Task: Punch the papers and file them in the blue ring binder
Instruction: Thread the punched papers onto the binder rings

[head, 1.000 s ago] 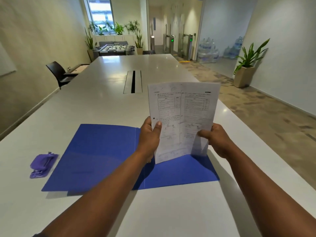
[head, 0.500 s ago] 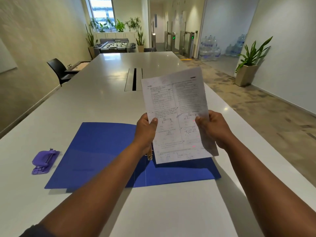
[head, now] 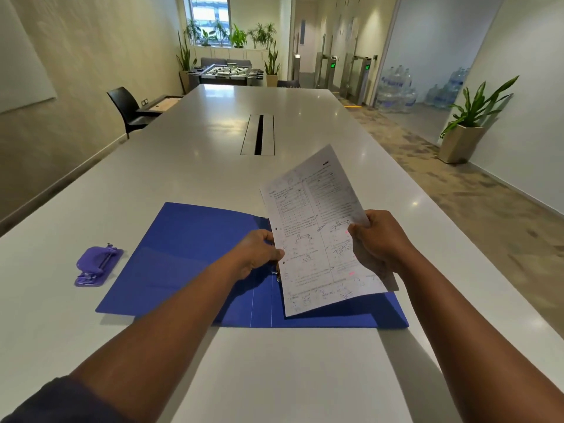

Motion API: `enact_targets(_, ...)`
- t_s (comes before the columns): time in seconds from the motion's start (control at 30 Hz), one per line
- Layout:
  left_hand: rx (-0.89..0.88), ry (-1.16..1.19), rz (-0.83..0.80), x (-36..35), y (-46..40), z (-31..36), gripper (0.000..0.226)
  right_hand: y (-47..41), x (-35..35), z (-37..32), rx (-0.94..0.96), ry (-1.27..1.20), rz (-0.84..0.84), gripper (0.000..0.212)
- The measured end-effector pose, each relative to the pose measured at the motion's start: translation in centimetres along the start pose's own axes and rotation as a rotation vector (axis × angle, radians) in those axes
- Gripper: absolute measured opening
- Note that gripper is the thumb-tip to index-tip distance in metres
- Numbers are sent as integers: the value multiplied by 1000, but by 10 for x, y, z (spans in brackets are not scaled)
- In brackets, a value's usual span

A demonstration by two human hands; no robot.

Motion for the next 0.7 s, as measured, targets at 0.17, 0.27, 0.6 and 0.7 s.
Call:
enact_targets(0.17, 3, -25, 18, 2, -5, -8, 26, -4, -3, -6, 0, 65, 4, 15)
enact_targets(0.27, -4, -21, 20, 2, -8, -10, 27, -7, -2, -10, 9, 122, -3, 16)
enact_targets(0.6, 11, -35, -37, -4, -14, -10, 29, -14, 4, -7, 22, 203, -18, 9)
enact_targets(0.7, 15, -16, -41, -5, -17, -8, 33, -17, 5, -1, -15, 202, -16, 7)
Point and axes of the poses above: each hand's wrist, its own y-axis away from the middle knuckle, its own x-axis out of the back of the hand, z = x × y, the point moved 9 cm from there along -y, towards the middle knuckle, and after that the axes turned 8 degrees about -z, right-handed, at the moved point
